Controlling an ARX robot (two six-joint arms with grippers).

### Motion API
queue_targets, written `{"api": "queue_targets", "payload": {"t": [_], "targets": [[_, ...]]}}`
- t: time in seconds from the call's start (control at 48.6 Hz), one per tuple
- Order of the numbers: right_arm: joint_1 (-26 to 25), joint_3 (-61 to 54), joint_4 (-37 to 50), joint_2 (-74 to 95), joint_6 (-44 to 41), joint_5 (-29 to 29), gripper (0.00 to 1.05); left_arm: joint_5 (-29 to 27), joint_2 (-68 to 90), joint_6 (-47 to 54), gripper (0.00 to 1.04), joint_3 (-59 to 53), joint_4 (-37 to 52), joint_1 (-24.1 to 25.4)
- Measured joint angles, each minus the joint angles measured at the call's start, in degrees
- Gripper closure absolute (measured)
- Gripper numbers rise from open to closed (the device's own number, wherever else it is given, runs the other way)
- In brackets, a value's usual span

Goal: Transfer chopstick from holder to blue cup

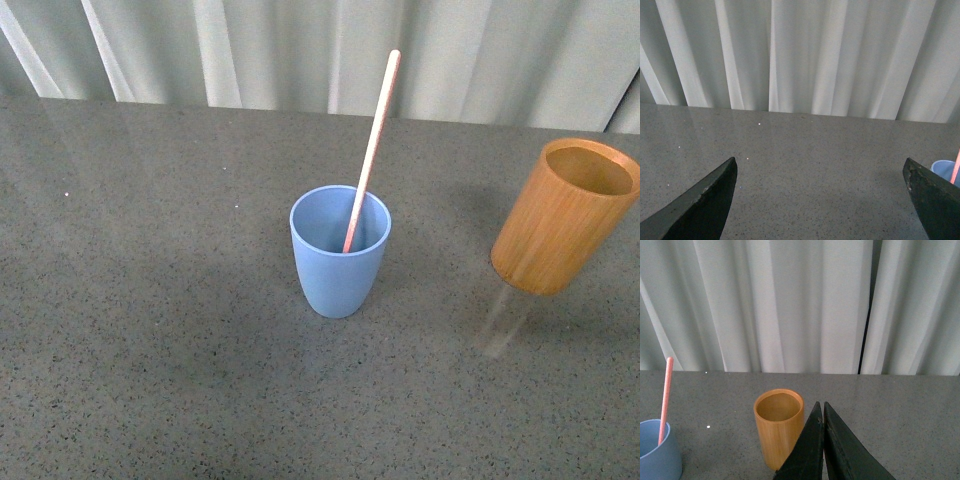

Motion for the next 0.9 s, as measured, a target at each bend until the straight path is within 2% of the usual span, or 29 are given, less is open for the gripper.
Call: {"api": "queue_targets", "payload": {"t": [0.165,0.267,0.617,0.72,0.823,0.905], "targets": [[0.00,0.02,-2.56,-2.56,0.00,0.00,1.04,0.00,0.00,0.00,0.07,0.00,0.00,0.00],[0.00,0.02,-11.74,-9.66,0.02,-0.02,1.04,0.00,0.00,-0.02,0.07,0.00,0.00,0.00],[0.00,0.04,-12.50,-12.13,0.00,0.00,1.04,0.00,-0.04,0.00,0.07,0.00,0.00,0.00],[0.00,0.04,-12.50,-12.13,0.00,-0.02,0.89,0.00,-0.04,-0.02,0.07,0.00,0.00,0.00],[0.00,0.04,-12.50,-12.13,0.00,0.00,0.66,0.00,-0.04,0.00,0.07,0.00,0.00,0.00],[0.00,0.04,-12.50,-12.13,0.00,0.00,0.54,0.00,-0.04,-0.02,0.07,0.00,0.00,0.00]]}}
